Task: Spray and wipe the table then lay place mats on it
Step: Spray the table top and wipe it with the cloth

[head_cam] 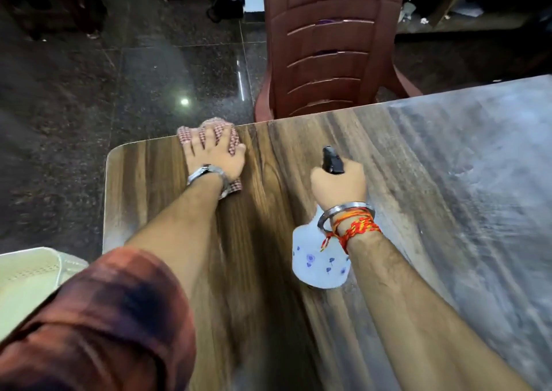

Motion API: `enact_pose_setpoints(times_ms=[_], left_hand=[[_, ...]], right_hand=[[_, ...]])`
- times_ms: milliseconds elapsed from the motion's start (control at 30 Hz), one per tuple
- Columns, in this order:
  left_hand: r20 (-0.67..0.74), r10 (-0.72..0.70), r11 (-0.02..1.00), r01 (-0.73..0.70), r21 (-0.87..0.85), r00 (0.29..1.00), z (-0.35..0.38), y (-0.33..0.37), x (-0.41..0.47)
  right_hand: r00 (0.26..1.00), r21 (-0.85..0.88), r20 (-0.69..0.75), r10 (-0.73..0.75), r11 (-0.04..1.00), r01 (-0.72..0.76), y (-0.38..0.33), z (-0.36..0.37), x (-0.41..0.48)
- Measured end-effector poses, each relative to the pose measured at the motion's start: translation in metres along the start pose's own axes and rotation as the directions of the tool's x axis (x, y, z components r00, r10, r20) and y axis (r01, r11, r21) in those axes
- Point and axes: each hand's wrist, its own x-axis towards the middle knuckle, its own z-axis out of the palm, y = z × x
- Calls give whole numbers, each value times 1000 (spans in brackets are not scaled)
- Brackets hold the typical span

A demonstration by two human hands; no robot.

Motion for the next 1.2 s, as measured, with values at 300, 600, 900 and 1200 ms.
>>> enact_pose_setpoints(times_ms=[300, 600, 900, 1200], left_hand=[[69, 345, 939, -344, -17, 936, 33, 193, -11], [45, 153, 984, -147, -102, 987, 36, 149, -70], [7, -368, 926, 367, -83, 930, 16, -86, -167], [19, -321, 946, 321, -50, 947, 28, -59, -232]], right_hand=[[986, 51, -144, 89, 995, -83, 60, -61, 12], [995, 54, -95, 26, 998, -21, 65, -76, -11], [977, -1, 157, -147, 989, 149, 58, -67, -84], [961, 7, 173, -215, 976, 217, 94, -108, -116]])
